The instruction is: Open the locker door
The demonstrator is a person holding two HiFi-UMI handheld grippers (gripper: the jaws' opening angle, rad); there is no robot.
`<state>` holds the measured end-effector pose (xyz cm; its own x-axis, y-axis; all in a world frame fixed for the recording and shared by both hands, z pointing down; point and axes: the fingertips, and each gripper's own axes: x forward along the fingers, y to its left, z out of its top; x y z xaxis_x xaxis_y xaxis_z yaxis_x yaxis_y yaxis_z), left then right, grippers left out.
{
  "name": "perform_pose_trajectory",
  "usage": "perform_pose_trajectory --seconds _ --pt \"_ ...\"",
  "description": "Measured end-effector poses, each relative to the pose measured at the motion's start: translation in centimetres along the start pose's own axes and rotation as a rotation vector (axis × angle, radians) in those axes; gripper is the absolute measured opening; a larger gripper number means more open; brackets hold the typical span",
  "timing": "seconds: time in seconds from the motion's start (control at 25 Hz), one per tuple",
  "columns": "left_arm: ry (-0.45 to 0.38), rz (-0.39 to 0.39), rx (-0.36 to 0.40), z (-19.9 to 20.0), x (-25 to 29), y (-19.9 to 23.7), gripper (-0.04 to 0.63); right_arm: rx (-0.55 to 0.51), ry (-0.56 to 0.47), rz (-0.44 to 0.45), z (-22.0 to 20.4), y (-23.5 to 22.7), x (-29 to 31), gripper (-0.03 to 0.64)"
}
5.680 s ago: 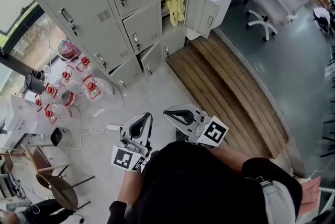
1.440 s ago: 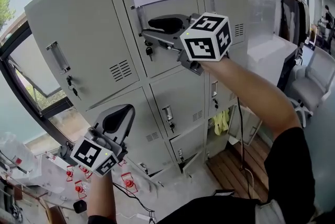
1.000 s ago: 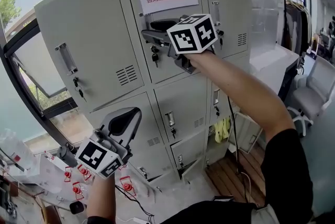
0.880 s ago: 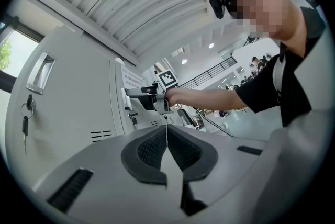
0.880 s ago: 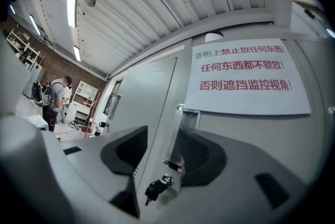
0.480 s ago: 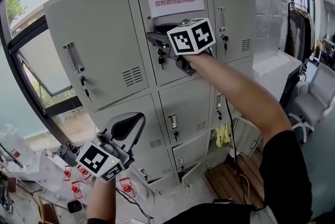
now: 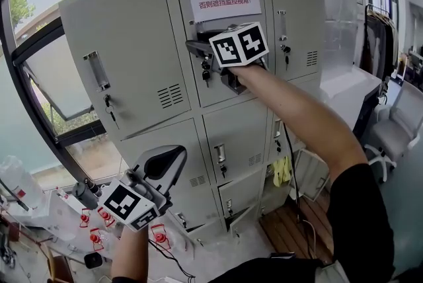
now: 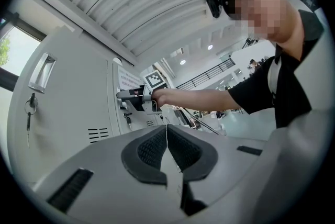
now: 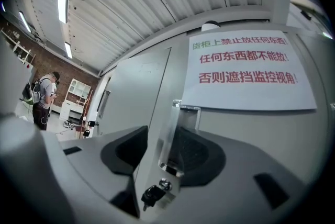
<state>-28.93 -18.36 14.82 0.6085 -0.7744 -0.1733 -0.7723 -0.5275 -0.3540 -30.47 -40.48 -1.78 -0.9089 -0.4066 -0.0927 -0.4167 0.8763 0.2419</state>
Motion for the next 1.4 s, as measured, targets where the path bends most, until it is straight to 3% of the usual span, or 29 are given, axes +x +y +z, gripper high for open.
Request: perform_pose_trajectory --seconds 0.24,0.6,1.4 --pt "-0.001 0.007 -0.008 -0.2 -0.7 0.5 0.018 -0.007 0.036 -0.003 -0.4 0.1 0.9 0.174" --pt "0.003 0.004 -0.023 -0.9 -1.2 0.6 0.017 0.004 0.046 -0.03 -0.2 -1.0 0.8 0.069" --pt "0.022 -0.068 -0.061 -2.2 -0.8 -0.8 0.018 0.12 -0.028 0.088 0.5 0.4 -2.2 0.052"
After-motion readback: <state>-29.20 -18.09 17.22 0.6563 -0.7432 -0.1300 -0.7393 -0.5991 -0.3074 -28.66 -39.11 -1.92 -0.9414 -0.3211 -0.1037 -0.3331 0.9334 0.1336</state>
